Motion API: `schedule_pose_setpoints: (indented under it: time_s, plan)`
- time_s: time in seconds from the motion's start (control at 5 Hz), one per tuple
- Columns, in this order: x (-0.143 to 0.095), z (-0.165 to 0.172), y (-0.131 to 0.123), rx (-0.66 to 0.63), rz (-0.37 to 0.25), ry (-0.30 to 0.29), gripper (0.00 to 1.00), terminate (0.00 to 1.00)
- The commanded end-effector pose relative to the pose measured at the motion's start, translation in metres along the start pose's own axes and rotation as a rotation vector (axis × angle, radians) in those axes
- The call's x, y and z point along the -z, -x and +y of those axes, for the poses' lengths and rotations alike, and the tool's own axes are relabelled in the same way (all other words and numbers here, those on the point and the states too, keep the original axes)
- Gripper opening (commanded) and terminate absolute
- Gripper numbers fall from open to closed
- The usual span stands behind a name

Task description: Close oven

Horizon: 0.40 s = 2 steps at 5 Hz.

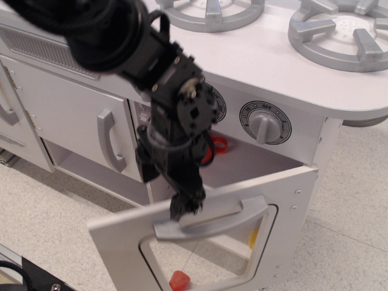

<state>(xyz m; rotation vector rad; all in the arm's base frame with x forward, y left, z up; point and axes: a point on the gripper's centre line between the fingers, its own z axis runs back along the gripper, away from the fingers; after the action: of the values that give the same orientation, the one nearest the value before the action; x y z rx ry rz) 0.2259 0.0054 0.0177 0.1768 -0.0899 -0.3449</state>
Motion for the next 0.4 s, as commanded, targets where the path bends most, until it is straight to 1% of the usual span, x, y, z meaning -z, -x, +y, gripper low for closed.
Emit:
schedule_pose_setpoints:
  time_s: [0.0, 0.2]
  plan:
    - [-0.025, 0.034, -0.018, -0.119, -0.082, -0.053, 1.0, 0.0]
    - [-0.041, 0.033, -0.017, -0.122, -0.097, -0.039, 1.0, 0.0]
